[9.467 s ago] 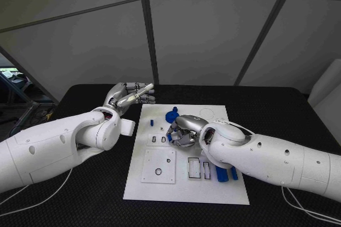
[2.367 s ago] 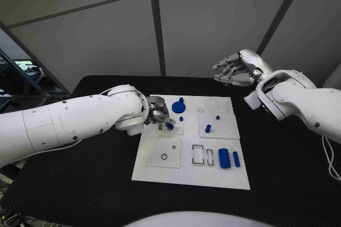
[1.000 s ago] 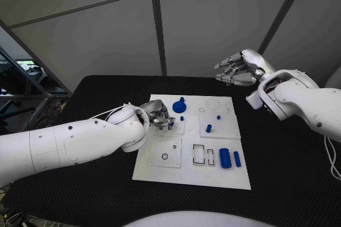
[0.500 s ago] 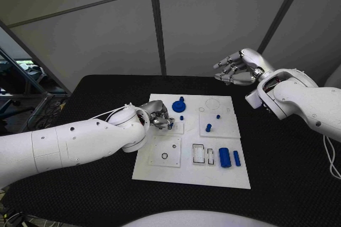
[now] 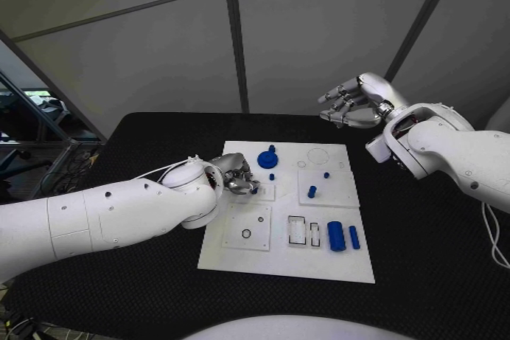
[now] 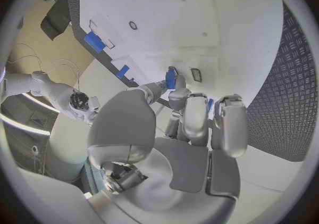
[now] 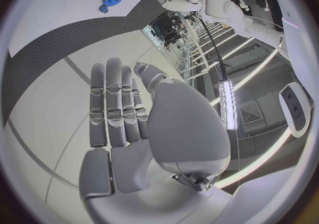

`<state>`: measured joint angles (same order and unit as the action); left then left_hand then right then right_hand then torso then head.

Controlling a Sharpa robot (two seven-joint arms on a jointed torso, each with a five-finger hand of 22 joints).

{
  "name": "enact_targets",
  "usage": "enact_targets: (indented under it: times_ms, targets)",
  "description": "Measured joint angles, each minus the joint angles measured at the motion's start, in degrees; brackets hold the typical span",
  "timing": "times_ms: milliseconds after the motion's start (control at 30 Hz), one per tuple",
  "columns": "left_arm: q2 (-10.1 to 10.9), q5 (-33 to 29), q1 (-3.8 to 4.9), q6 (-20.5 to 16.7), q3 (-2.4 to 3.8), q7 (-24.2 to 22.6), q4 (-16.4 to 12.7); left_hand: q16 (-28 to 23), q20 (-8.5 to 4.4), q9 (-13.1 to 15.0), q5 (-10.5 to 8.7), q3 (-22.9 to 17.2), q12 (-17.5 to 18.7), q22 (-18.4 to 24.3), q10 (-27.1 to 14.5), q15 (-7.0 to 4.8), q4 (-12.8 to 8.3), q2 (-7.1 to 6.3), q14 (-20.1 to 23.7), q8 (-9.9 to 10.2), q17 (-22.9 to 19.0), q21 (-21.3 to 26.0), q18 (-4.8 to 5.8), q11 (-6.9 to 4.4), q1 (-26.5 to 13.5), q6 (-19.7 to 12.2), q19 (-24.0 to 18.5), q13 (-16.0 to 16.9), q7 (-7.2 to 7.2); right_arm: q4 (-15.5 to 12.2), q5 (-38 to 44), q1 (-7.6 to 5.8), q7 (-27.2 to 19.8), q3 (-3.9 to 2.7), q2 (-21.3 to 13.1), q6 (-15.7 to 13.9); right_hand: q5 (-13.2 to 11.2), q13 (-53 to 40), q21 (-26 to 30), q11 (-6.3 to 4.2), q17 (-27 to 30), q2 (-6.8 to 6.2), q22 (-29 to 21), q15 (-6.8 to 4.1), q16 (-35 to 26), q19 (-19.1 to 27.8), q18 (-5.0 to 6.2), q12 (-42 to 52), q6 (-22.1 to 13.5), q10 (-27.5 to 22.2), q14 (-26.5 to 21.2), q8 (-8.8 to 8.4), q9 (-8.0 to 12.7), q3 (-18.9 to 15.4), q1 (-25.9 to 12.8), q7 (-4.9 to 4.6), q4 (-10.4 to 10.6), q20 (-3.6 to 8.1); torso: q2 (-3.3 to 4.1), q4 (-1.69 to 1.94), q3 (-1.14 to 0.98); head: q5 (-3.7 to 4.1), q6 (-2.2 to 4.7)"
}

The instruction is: Assemble the parts on the task board

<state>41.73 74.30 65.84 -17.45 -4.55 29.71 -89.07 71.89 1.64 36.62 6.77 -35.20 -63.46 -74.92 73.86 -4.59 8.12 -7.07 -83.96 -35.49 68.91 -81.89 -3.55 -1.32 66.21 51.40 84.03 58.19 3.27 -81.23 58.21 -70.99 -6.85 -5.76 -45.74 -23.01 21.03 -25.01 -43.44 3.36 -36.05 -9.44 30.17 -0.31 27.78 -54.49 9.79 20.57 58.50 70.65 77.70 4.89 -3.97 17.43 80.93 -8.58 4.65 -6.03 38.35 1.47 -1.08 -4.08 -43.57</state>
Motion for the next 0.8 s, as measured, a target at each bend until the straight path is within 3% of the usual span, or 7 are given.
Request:
enact_targets:
  times_ms: [800]
  targets:
    - [0.2, 0.4, 0.13, 2.1, 0.15, 0.0, 0.2, 0.0, 0.00, 0.1, 0.09, -0.1, 0.0, 0.0, 0.0, 0.01, -0.1, -0.09, 0.0, -0.3, 0.0, 0.0, 0.00, 0.04, 0.4, 0.0, 0.0, 0.2, 0.00, 0.2, 0.0, 0.00, 0.0, 0.00, 0.2, 0.4, 0.2, 0.0, 0.0, -0.08, -0.1, 0.12, 0.0, 0.00, -0.2, 0.0, 0.00, 0.0, 0.0, 0.1, 0.0, 0.00, 0.0, 0.0, -0.1, 0.00, 0.0, 0.00, -0.01, -0.05, -0.03, -0.13, -0.22]
